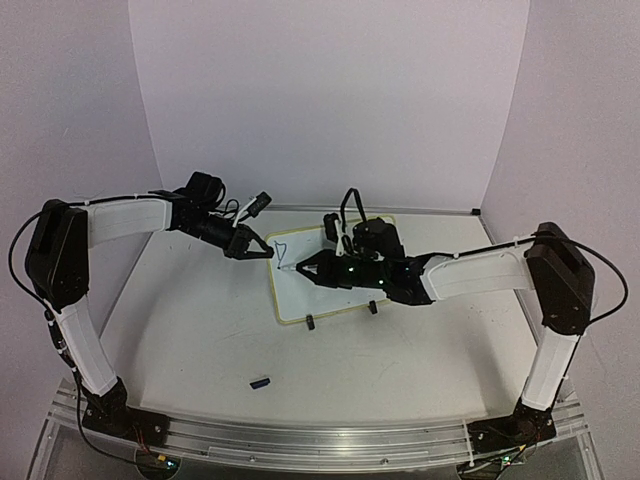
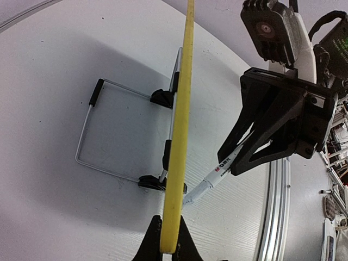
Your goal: Write a sentence on the whiteboard
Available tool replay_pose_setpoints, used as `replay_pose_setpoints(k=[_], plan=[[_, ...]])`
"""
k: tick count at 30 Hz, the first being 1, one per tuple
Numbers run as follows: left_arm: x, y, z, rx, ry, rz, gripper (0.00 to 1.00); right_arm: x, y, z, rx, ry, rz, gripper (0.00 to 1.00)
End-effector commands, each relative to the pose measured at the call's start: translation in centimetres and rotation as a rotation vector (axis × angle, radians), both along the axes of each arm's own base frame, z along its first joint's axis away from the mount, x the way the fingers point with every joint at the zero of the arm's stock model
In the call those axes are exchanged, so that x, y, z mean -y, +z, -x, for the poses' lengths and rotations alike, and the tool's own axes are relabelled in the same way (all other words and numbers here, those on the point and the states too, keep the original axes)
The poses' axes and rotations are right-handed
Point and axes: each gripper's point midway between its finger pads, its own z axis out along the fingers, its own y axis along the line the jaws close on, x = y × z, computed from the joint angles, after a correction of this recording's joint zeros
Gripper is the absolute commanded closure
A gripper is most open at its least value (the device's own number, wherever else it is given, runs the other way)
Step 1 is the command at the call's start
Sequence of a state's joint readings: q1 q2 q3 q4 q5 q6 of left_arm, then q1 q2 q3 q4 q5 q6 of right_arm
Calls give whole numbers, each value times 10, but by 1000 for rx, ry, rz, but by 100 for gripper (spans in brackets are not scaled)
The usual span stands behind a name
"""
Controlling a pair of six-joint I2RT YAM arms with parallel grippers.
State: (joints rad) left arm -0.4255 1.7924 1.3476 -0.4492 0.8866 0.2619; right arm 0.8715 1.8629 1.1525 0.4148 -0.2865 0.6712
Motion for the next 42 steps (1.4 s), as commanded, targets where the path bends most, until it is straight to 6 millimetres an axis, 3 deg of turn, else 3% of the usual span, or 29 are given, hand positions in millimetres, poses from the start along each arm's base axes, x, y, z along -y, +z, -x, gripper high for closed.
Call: replay_pose_setpoints(k=[1, 5, 9, 42], plan=[[-6, 6, 6, -1, 14, -37, 100, 1, 21, -9, 35, -27, -25, 100], [-6, 7, 6, 0, 14, -38, 100, 8, 58, 0, 104, -6, -75, 100], [-6, 7, 6, 0, 16, -40, 100, 21, 77, 3, 145, -38, -81, 100], [-5, 5, 6, 1, 14, -47, 100, 12, 54, -26, 136, -116, -7, 100]])
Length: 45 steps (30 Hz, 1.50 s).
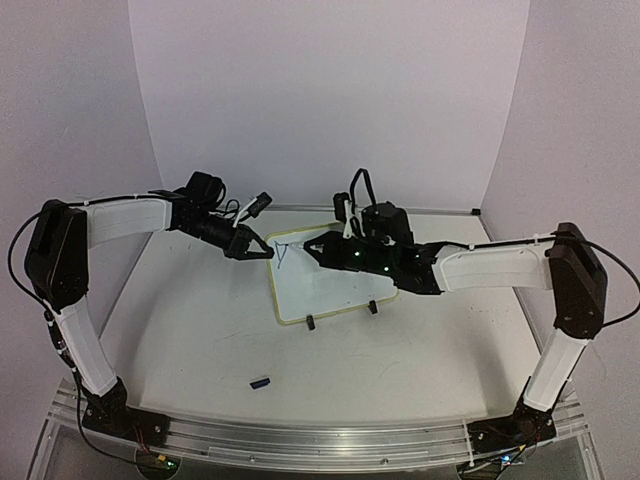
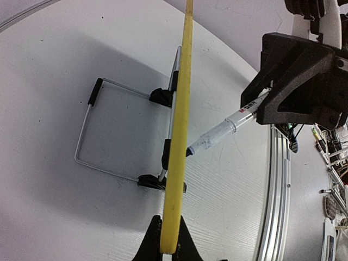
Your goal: Write a sentence on the whiteboard
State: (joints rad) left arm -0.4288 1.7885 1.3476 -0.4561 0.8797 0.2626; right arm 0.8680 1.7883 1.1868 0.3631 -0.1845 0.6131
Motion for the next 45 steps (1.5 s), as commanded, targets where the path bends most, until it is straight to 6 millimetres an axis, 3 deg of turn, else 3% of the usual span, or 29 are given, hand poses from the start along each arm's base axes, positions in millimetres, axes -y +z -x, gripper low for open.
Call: replay_pose_setpoints(k=[1, 13, 32, 39, 45], plan=[[-5, 5, 5, 2, 13, -41, 100, 0, 11, -12, 26, -40, -13, 100], [-5, 5, 5, 3, 11, -42, 100, 18, 15, -9, 38, -93, -2, 100], [-5, 6, 6, 5, 11, -46, 100, 23, -32, 3, -59, -70, 55, 100], [-5, 5, 6, 5, 11, -50, 100, 20, -26, 1, -54, -66, 42, 100], [-5, 5, 6, 6, 11, -50, 100, 16, -6, -2, -22, -69, 0, 100]])
